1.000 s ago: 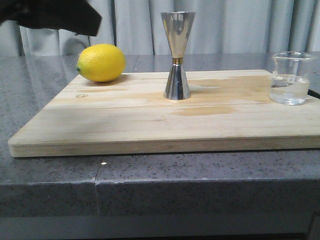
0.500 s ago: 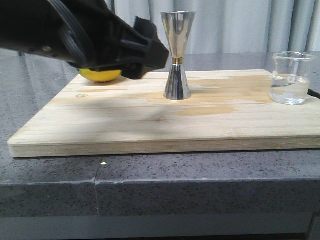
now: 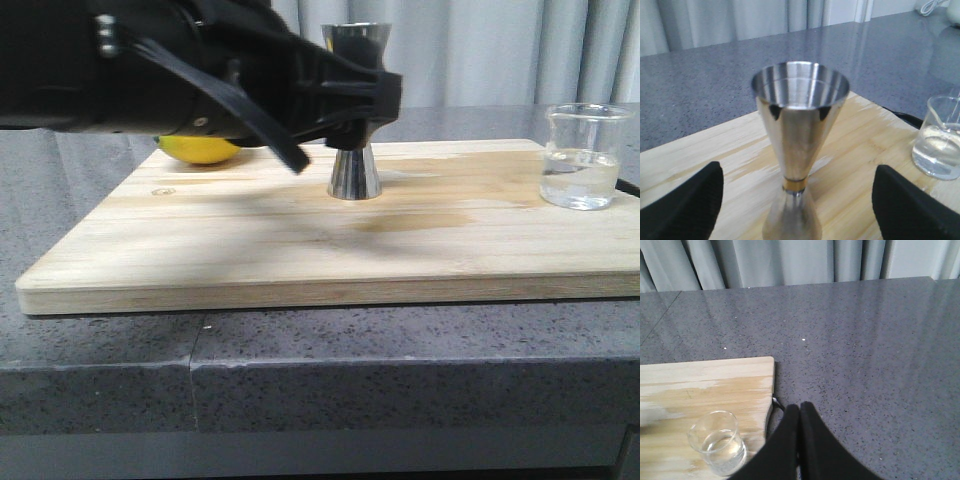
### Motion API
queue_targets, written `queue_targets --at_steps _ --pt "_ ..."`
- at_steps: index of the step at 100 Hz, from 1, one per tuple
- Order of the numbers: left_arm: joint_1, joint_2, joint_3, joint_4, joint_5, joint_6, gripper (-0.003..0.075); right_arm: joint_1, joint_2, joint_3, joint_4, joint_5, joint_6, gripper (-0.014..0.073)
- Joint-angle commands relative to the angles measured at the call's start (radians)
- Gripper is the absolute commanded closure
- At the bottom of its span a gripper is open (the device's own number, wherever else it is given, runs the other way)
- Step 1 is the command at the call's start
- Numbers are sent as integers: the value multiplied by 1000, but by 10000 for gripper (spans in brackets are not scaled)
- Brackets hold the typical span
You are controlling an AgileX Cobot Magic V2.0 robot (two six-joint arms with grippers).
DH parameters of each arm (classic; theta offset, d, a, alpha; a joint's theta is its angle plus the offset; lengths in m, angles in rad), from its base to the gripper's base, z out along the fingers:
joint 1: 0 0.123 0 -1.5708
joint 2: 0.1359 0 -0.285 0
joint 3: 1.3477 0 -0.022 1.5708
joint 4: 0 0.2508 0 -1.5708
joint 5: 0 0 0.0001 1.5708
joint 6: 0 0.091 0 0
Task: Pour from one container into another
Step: 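Reach the left gripper to the steel jigger and close around its waist, then lift the steel jigger upward with the left gripper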
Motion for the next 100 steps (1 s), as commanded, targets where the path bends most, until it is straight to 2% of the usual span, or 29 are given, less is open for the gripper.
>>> queue_targets --at_steps 1,33,72,81,100 --pt "-7 -7 -63 15 -85 -20 153 -1 5 -35 -12 -86 -12 661" --pt "-5 89 -148 48 -85 -92 154 -1 5 -35 -12 -86 -12 661" --pt "-5 126 -157 39 -99 -92 164 -1 5 -35 -12 -84 -12 661" --pt "-5 129 -157 37 -99 -92 227 -1 5 -35 -12 -84 -12 661" --pt "-5 129 -157 37 -100 -92 442 -1 5 -35 -12 -84 -12 661"
